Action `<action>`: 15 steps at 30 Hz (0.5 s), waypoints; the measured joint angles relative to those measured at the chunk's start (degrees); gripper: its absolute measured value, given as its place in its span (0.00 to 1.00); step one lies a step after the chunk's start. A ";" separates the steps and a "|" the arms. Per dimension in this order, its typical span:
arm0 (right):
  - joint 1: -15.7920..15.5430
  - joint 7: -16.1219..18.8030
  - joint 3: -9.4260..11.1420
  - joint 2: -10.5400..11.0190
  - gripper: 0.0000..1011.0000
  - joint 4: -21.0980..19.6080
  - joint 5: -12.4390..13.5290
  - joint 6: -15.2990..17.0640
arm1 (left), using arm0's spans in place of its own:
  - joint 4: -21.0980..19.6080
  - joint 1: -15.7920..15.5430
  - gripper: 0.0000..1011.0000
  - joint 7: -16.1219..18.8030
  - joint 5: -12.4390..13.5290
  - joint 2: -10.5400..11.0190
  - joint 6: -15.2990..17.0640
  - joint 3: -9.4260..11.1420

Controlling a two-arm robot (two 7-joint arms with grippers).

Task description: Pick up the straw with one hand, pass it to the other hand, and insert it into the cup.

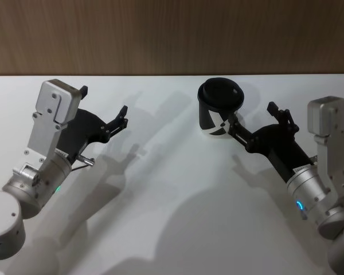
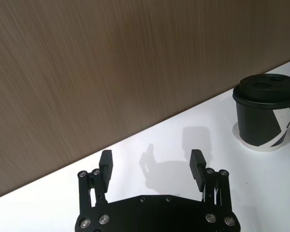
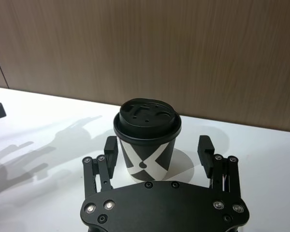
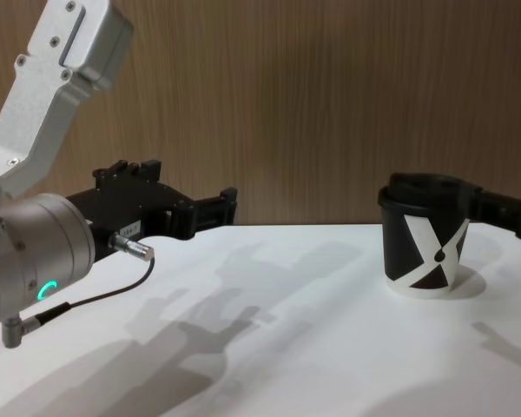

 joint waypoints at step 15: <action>-0.20 0.21 2.19 0.97 0.99 -1.21 0.89 5.23 | 0.00 0.00 0.99 0.00 0.00 0.00 0.00 0.00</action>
